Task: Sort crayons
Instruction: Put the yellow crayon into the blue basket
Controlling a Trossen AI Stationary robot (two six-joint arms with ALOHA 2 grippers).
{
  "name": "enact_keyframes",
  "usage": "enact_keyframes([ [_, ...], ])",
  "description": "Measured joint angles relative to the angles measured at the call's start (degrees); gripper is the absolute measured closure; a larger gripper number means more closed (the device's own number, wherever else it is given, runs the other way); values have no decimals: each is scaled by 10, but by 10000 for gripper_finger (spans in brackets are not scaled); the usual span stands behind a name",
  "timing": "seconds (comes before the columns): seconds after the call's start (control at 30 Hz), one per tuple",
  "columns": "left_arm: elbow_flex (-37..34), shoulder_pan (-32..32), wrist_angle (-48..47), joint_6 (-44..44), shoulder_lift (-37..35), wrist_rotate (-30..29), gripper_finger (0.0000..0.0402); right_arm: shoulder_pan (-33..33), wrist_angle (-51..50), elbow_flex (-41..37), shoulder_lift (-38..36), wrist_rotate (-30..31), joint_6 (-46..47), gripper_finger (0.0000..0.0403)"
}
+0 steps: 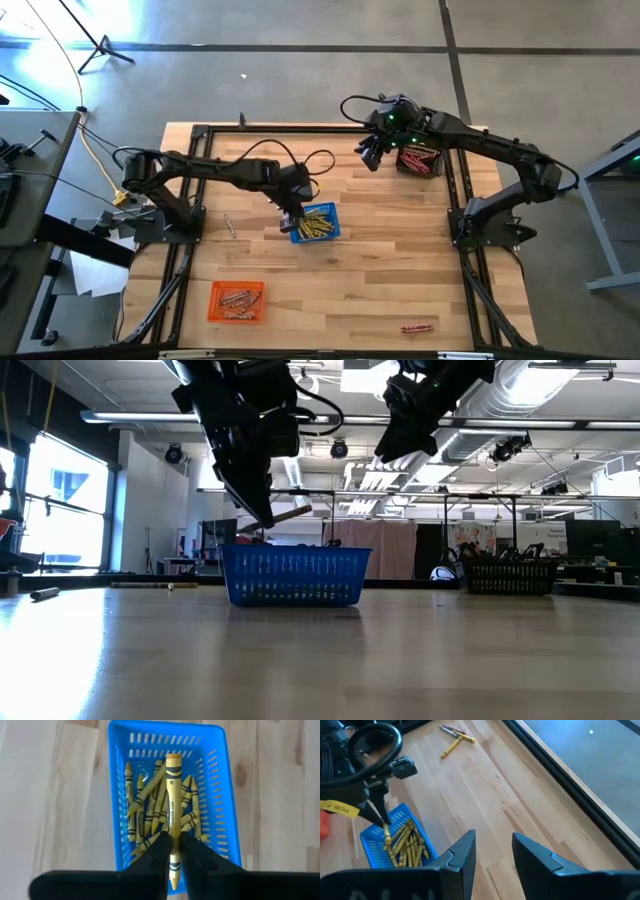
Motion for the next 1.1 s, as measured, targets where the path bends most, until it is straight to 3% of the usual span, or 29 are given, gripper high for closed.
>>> enact_keyframes([
  [0.4,2,-4,7,-21,0,11,297,0,-34,0,0,0,15,291],
  [0.57,33,18,-90,-105,-2,-34,297,0,-53,0,0,1,12,291],
  [0.77,50,60,-171,-182,-3,-169,307,0,-55,0,0,10,4,291],
  [0.97,23,130,-211,-361,-3,-316,307,0,-67,0,0,32,4,291],
  [1.1,-27,177,-192,-426,-3,-335,307,0,-98,0,0,45,-1,291],
])
